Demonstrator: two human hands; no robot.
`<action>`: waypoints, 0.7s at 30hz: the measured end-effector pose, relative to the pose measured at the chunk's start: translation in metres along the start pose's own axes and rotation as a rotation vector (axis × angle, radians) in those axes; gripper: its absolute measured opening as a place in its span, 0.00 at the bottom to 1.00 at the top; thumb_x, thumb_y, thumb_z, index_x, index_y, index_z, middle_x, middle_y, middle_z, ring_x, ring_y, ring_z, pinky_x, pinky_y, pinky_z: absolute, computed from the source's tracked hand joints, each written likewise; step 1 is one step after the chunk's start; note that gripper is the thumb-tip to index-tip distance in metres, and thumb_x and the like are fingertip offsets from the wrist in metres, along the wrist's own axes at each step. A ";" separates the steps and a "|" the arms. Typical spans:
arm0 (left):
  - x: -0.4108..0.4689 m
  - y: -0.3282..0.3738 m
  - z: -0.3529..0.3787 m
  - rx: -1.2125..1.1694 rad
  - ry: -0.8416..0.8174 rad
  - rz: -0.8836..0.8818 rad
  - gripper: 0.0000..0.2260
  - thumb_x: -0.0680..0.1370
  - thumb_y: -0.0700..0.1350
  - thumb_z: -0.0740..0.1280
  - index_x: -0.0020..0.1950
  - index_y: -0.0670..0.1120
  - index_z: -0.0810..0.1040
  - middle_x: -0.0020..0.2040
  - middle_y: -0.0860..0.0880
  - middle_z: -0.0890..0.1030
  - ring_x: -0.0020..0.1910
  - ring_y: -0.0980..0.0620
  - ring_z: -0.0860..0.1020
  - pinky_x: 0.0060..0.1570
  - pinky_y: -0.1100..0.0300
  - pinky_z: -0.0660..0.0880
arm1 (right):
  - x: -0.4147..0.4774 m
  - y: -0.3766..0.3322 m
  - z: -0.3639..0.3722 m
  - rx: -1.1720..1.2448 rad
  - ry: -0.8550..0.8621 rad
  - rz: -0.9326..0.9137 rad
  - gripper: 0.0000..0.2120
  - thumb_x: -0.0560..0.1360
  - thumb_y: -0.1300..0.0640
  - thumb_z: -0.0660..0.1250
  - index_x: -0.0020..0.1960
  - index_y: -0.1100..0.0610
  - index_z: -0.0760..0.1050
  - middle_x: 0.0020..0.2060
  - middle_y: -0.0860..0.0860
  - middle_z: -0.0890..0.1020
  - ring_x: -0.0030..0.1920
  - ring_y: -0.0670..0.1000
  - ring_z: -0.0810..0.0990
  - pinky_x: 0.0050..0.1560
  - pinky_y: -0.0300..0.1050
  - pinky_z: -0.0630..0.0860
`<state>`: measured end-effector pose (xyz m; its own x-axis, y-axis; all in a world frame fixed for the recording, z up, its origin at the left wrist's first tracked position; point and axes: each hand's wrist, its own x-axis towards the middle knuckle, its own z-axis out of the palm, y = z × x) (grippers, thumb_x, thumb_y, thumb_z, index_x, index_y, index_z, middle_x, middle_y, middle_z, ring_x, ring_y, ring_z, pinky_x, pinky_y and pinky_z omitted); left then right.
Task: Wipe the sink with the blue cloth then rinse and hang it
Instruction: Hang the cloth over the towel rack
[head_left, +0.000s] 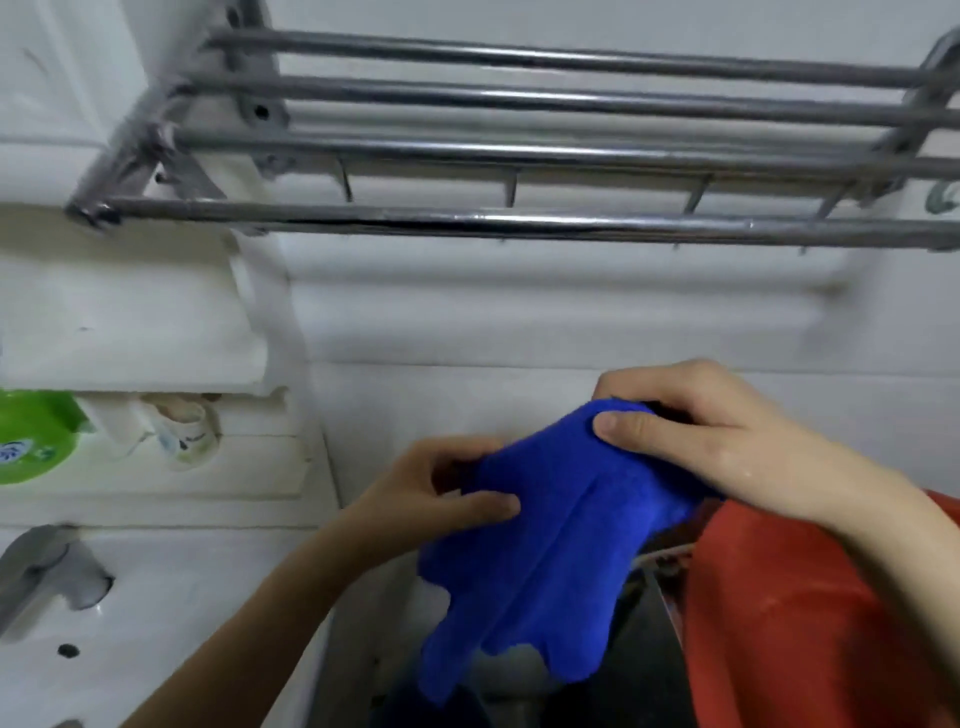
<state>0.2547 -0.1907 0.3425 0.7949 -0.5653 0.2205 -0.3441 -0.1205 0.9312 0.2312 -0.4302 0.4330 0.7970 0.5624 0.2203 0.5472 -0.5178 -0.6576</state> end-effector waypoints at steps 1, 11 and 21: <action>-0.001 0.006 -0.005 0.066 0.013 0.026 0.08 0.73 0.43 0.73 0.43 0.58 0.82 0.40 0.57 0.82 0.41 0.59 0.79 0.44 0.67 0.75 | 0.002 -0.002 -0.006 -0.046 0.006 -0.020 0.13 0.78 0.54 0.62 0.37 0.59 0.73 0.31 0.52 0.75 0.33 0.43 0.71 0.36 0.36 0.67; -0.021 0.087 -0.056 0.807 0.314 0.188 0.19 0.70 0.71 0.60 0.38 0.56 0.72 0.31 0.59 0.74 0.31 0.60 0.73 0.34 0.68 0.67 | 0.002 -0.029 -0.058 -0.437 0.312 -0.258 0.17 0.79 0.45 0.57 0.37 0.54 0.72 0.29 0.49 0.74 0.32 0.49 0.74 0.35 0.39 0.69; 0.021 0.193 -0.117 0.959 0.407 0.302 0.16 0.66 0.62 0.72 0.36 0.50 0.77 0.33 0.50 0.77 0.32 0.56 0.72 0.33 0.65 0.64 | 0.041 -0.065 -0.116 -0.904 0.500 -0.375 0.15 0.80 0.45 0.52 0.42 0.55 0.65 0.28 0.45 0.68 0.29 0.54 0.70 0.30 0.50 0.66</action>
<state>0.2633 -0.1303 0.5607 0.6569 -0.3868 0.6472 -0.6606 -0.7090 0.2468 0.2579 -0.4480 0.5686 0.4430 0.5637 0.6971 0.5988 -0.7647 0.2378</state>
